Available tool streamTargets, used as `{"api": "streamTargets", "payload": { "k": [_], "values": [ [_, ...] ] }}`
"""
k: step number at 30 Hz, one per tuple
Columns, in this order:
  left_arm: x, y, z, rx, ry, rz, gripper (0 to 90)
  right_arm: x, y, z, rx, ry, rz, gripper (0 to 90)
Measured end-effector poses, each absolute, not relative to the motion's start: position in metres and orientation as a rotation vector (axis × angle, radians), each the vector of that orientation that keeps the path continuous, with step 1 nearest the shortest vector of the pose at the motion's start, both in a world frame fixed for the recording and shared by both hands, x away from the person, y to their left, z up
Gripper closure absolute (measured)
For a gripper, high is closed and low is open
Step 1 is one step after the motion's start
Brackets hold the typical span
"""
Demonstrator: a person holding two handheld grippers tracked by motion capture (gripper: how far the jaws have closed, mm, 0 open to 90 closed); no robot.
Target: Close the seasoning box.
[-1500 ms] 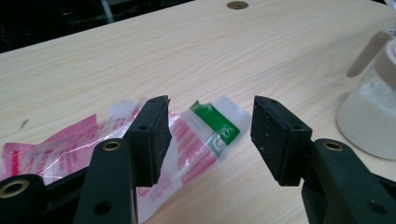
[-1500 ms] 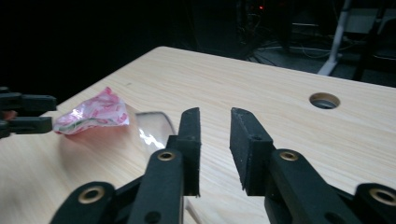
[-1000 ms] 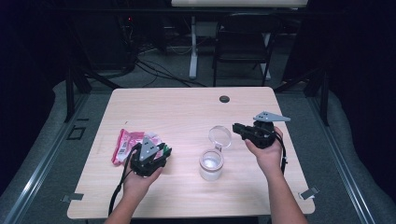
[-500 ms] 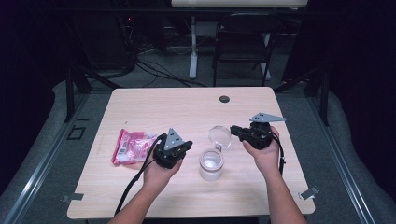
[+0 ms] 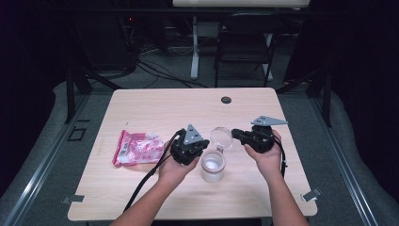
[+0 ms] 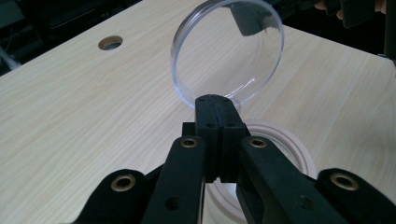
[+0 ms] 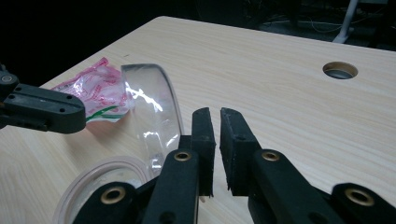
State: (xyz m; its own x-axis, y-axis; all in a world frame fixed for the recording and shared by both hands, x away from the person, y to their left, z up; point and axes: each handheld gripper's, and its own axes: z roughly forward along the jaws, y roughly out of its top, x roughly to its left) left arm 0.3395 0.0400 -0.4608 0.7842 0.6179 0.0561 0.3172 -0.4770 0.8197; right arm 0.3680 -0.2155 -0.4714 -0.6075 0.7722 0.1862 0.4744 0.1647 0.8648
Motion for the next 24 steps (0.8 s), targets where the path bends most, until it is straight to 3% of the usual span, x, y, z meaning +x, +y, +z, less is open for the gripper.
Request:
{"api": "streamTargets", "payload": {
  "k": [9, 24],
  "values": [
    [0.341, 0.029, -0.461, 2.112, 0.666, 0.421, 90.0, 0.359, -0.213, -0.47, 1.173, 2.161, 1.422, 83.5],
    [0.329, 0.042, -0.467, 2.114, 0.662, 0.394, 90.0, 0.354, -0.204, -0.472, 1.134, 2.217, 1.424, 82.7]
  ]
}}
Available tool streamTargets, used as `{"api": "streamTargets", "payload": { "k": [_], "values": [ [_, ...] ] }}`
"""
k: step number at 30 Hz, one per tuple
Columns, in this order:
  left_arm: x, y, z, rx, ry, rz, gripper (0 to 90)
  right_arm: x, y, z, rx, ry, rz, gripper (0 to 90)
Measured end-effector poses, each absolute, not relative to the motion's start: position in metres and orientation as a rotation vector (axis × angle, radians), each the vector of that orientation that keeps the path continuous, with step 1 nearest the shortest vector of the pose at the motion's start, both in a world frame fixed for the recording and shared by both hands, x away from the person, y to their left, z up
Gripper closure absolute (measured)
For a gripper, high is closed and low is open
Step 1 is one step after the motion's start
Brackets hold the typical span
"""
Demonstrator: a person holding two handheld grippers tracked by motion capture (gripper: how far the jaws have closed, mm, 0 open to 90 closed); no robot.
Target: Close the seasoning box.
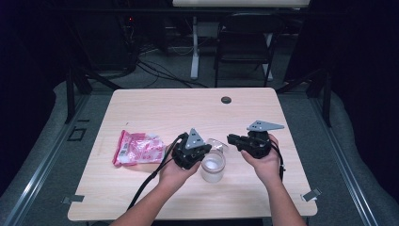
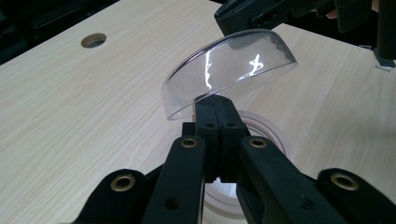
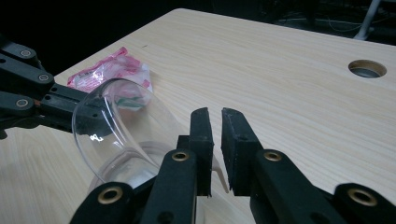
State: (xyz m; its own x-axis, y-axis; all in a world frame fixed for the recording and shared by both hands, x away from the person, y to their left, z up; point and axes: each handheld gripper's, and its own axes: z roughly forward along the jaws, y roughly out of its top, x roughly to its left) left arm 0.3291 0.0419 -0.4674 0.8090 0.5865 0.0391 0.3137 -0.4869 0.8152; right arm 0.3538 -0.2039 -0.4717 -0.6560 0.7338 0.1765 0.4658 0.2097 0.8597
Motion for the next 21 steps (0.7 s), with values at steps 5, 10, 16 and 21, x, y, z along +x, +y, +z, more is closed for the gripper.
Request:
{"api": "streamTargets", "payload": {
  "k": [5, 10, 16, 21],
  "values": [
    [0.324, 0.046, -0.471, 2.125, 0.662, 0.388, 90.0, 0.354, -0.201, -0.473, 1.126, 2.228, 1.431, 82.4],
    [0.32, 0.051, -0.477, 2.13, 0.669, 0.377, 90.0, 0.353, -0.197, -0.472, 1.105, 2.253, 1.448, 81.7],
    [0.317, 0.056, -0.484, 2.127, 0.677, 0.372, 90.0, 0.352, -0.192, -0.474, 1.063, 2.291, 1.458, 81.2],
    [0.315, 0.057, -0.49, 2.137, 0.675, 0.366, 90.0, 0.351, -0.187, -0.476, 1.022, 2.328, 1.458, 81.0]
  ]
}}
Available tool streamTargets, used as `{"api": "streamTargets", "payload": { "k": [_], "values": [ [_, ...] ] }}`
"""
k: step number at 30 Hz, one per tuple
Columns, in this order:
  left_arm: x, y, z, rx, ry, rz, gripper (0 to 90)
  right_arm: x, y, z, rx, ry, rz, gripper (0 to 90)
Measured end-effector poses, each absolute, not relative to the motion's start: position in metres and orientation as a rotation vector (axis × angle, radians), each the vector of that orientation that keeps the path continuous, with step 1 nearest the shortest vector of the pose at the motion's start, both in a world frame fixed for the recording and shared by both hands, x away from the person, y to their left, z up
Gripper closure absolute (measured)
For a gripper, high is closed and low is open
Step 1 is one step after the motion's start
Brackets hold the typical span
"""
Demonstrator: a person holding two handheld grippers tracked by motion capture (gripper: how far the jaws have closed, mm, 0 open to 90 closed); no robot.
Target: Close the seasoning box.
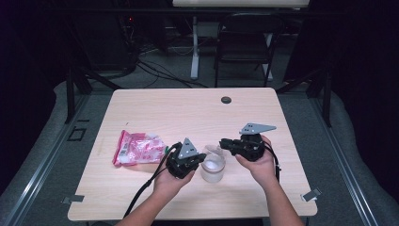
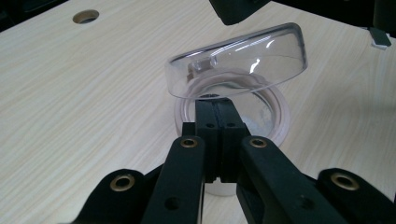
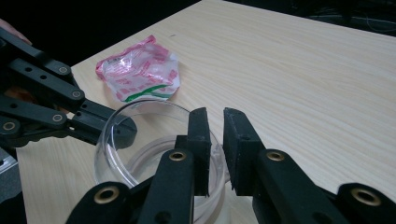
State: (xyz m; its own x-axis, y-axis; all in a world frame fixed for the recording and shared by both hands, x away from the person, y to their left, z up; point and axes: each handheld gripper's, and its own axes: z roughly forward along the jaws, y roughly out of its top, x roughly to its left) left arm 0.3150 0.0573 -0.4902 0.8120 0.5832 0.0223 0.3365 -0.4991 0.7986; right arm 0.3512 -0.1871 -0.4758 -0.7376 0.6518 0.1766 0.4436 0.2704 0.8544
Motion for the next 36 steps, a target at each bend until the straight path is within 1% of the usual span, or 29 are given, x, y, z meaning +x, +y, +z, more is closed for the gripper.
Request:
{"api": "streamTargets", "payload": {
  "k": [7, 28, 36],
  "values": [
    [0.313, 0.058, -0.495, 2.14, 0.683, 0.366, 90.0, 0.351, -0.179, -0.48, 0.994, 2.367, 1.416, 80.9],
    [0.309, 0.063, -0.504, 2.167, 0.69, 0.368, 89.9, 0.351, -0.174, -0.484, 0.975, 2.4, 1.399, 81.0],
    [0.308, 0.071, -0.51, 2.18, 0.704, 0.35, 89.2, 0.35, -0.171, -0.487, 0.958, 2.419, 1.355, 80.4]
  ]
}}
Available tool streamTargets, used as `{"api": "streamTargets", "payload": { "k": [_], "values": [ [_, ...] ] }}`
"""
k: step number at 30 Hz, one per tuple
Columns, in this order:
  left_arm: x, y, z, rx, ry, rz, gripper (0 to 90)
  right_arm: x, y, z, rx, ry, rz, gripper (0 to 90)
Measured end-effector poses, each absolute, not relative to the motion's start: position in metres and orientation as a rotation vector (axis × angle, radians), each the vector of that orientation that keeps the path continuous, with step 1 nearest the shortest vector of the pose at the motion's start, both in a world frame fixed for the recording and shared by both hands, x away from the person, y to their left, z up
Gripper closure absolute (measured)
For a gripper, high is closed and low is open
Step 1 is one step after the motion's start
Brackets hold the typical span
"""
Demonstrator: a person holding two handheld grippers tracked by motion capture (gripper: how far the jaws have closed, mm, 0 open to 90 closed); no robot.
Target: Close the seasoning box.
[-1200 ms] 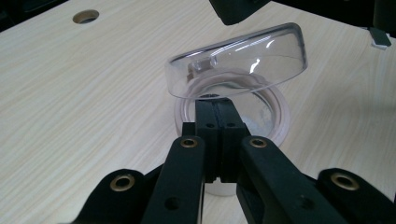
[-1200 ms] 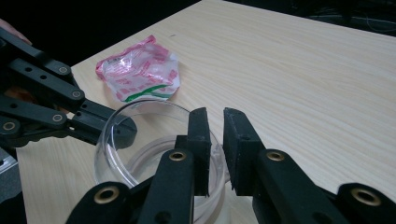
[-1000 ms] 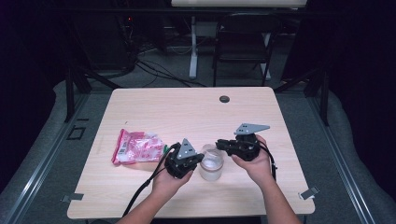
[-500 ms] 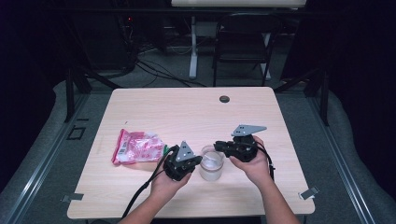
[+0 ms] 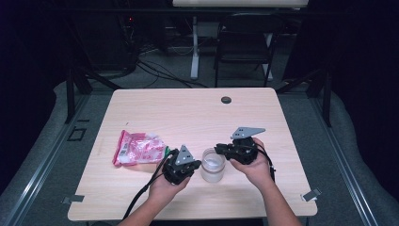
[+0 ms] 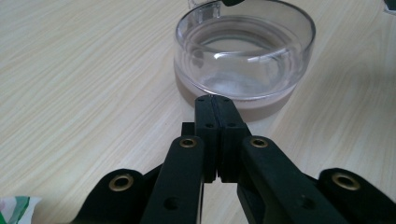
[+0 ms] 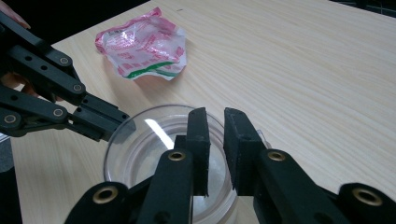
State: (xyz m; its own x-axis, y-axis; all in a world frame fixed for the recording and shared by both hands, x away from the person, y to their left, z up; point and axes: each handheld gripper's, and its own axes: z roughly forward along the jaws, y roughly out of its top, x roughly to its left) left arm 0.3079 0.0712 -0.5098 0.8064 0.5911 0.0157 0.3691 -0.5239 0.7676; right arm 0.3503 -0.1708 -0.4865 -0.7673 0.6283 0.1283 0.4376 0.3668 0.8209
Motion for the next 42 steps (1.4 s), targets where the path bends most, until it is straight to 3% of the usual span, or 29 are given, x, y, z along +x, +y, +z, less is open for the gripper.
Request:
{"api": "streamTargets", "payload": {
  "k": [6, 10, 15, 21, 28, 42],
  "values": [
    [0.308, 0.08, -0.512, 2.171, 0.723, 0.36, 85.1, 0.35, -0.173, -0.486, 0.965, 2.411, 1.359, 78.5],
    [0.309, 0.086, -0.512, 2.157, 0.731, 0.367, 76.8, 0.351, -0.173, -0.486, 0.97, 2.405, 1.365, 76.3],
    [0.31, 0.093, -0.51, 2.142, 0.719, 0.401, 59.9, 0.351, -0.174, -0.485, 0.974, 2.398, 1.378, 69.9],
    [0.314, 0.109, -0.504, 2.09, 0.741, 0.424, 49.8, 0.351, -0.177, -0.483, 0.985, 2.37, 1.4, 60.9],
    [0.318, 0.141, -0.497, 2.063, 0.795, 0.489, 46.7, 0.352, -0.183, -0.479, 0.997, 2.34, 1.4, 54.5],
    [0.319, 0.215, -0.507, 1.986, 0.99, 0.52, 45.6, 0.355, -0.196, -0.48, 1.086, 2.251, 1.394, 50.9]
  ]
}}
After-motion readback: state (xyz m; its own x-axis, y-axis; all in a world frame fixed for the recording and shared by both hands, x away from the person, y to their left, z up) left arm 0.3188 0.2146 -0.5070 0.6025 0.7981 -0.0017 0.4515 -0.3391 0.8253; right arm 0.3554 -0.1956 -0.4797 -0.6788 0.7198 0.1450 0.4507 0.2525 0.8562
